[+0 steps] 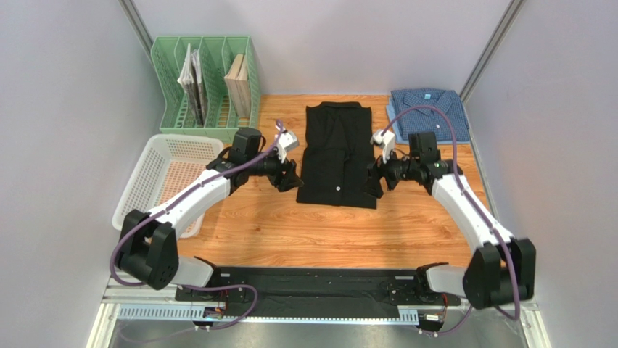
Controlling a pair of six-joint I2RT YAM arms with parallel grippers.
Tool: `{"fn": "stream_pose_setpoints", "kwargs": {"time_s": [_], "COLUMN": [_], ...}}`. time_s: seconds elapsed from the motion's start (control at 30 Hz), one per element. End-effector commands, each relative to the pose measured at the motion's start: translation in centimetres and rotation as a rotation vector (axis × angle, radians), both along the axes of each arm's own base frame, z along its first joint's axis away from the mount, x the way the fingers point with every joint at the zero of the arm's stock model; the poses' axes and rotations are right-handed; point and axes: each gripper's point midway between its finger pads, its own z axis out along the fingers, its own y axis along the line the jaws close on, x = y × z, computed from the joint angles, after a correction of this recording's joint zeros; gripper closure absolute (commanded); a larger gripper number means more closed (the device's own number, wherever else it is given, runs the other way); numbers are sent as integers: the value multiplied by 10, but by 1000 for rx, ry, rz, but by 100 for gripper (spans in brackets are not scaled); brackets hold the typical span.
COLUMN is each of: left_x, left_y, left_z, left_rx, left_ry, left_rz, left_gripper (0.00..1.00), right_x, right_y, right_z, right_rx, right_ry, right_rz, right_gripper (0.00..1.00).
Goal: Fold and stack the long sleeve shirts
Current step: Fold the shirt
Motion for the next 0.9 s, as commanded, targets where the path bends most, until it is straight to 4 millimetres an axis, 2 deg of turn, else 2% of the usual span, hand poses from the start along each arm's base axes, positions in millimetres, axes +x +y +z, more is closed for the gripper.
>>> {"fn": "stream_pose_setpoints", "kwargs": {"time_s": [0.0,0.03,0.07,0.17,0.23,0.3,0.37,0.4,0.43,0.6,0.7,0.73,0.8,0.83,0.87], "left_x": [-1,-7,-9,-13,-10,-5,5,5,10,16,15,14,12,11,10], "left_y": [21,20,13,-4,-13,-22,-27,-26,-29,-23,-19,-17,-14,-13,-11], "left_z": [-48,-59,-62,-80,-94,-107,-110,-119,-116,-135,-139,-140,-142,-142,-143], "left_rx": [409,438,469,510,553,607,648,669,672,749,771,774,783,783,780], "left_ry": [-457,-500,-585,-698,-757,-813,-820,-786,-793,-792,-796,-793,-781,-776,-755], "left_rz": [-283,-333,-405,-508,-552,-588,-579,-592,-585,-626,-647,-652,-653,-653,-646], "left_gripper": [33,35,40,44,45,45,45,46,46,54,64,72,83,96,100], "right_x": [7,-1,8,3,2,-3,0,-3,-2,1,6,9,10,8,8], "right_y": [-35,-38,-34,-15,-10,-4,-1,-4,-5,-14,-14,-15,-18,-20,-20], "right_z": [-49,-66,-64,-78,-88,-105,-112,-122,-125,-149,-153,-152,-154,-156,-153], "right_rx": [-398,-431,-448,-490,-506,-521,-553,-572,-587,-664,-683,-697,-719,-723,-717], "right_ry": [-416,-419,-496,-592,-605,-608,-649,-639,-644,-657,-660,-656,-647,-638,-641], "right_rz": [189,215,220,314,346,387,413,432,445,492,498,493,501,507,502], "right_gripper": [25,31,35,42,45,45,45,45,45,46,53,60,68,78,84]}}
